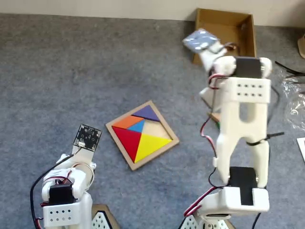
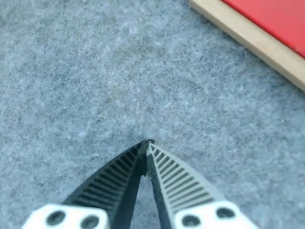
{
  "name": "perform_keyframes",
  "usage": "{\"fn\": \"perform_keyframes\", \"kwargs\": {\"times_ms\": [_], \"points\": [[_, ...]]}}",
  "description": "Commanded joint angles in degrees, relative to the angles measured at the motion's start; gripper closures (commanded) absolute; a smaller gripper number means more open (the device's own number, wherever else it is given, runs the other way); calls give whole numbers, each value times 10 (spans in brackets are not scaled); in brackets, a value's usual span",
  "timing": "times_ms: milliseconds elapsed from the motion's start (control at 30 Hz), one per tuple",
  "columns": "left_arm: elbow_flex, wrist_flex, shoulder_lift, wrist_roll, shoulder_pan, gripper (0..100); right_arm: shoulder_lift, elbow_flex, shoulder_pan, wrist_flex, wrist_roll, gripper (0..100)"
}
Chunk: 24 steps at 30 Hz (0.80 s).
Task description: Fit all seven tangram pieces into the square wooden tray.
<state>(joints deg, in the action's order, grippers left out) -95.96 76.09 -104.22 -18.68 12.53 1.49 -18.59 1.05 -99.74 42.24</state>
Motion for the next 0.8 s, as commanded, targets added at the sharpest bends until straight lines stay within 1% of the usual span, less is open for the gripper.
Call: {"fn": "perform_keyframes", "kwargs": {"times_ms": [0,200,333,400,533,633,767], "points": [[-12,4,-5,6,2,986,32,27,-51,33,6,990],[-12,4,-5,6,2,986,33,135,-102,131,6,988],[-12,4,-5,6,2,986,30,215,-116,188,12,982],[-12,4,-5,6,2,986,30,248,-118,208,26,953],[-12,4,-5,6,2,986,30,291,-132,256,28,879],[-12,4,-5,6,2,986,30,302,-152,277,32,871],[-12,4,-5,6,2,986,29,317,-167,277,62,868]]}}
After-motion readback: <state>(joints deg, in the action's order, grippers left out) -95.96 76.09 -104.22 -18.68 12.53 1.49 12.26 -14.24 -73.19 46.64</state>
